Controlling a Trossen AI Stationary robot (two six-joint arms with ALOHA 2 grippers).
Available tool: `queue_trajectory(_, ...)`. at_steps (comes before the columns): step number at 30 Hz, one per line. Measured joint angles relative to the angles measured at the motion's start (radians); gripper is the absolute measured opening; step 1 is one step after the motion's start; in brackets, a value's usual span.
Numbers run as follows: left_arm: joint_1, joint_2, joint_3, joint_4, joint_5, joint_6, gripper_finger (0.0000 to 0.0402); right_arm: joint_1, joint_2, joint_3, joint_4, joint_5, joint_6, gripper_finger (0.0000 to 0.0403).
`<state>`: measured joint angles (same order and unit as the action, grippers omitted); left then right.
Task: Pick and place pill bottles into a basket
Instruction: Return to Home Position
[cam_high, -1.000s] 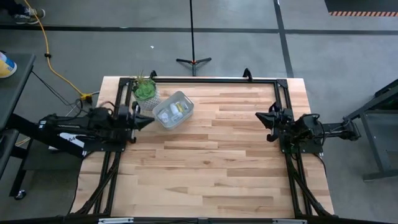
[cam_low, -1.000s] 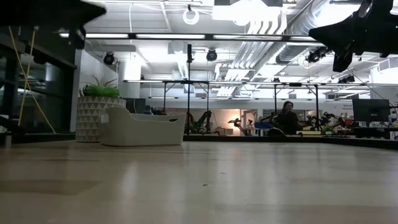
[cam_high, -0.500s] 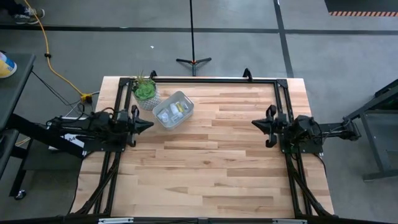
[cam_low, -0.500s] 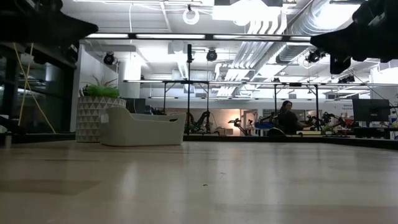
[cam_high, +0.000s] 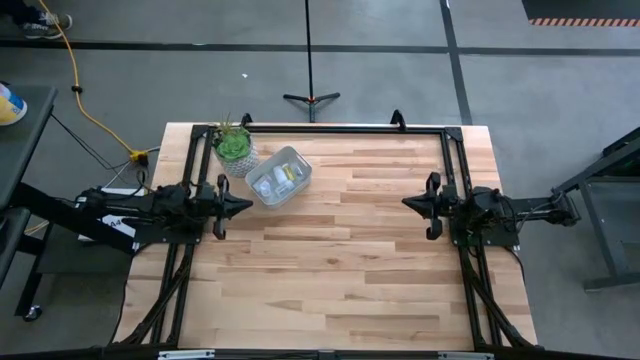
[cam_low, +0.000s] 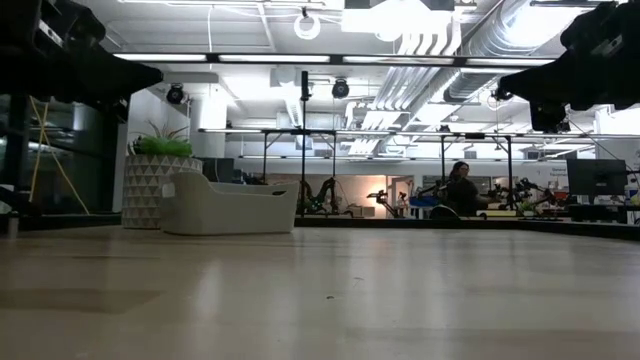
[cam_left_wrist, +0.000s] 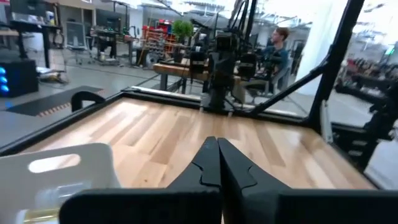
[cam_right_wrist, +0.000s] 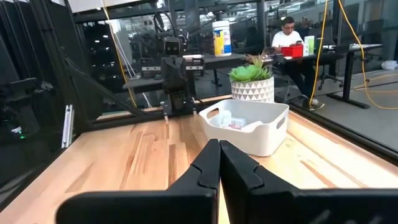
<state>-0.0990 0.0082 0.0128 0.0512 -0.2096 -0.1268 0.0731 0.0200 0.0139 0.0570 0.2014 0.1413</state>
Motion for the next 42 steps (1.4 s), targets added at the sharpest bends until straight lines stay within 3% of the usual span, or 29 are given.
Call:
queue_trajectory(8, 0.000, -0.002, 0.000, 0.004, -0.053, 0.019, 0.0035, 0.000, 0.000, -0.004, -0.001, -0.024, -0.001, 0.0000)
queue_trajectory(16, 0.000, -0.002, -0.001, -0.001, 0.006, -0.038, 0.0022, 0.000, 0.000, -0.004, -0.007, -0.023, -0.017, 0.0000)
queue_trajectory(24, 0.000, -0.002, -0.001, -0.001, -0.017, -0.030, 0.0079, 0.000, 0.000, -0.004, -0.008, -0.022, -0.053, 0.0000)
queue_trajectory(32, 0.000, -0.001, -0.002, -0.009, 0.043, -0.028, 0.0023, 0.000, 0.000, -0.005, -0.008, -0.022, -0.053, 0.0000)
queue_trajectory(35, 0.000, -0.001, -0.002, -0.009, 0.044, -0.028, 0.0023, 0.000, 0.000, -0.005, -0.008, -0.022, -0.053, 0.0000)
queue_trajectory(42, 0.000, -0.001, -0.002, -0.009, 0.044, -0.028, 0.0120, 0.000, 0.000, -0.005, -0.008, -0.022, -0.053, 0.0000)
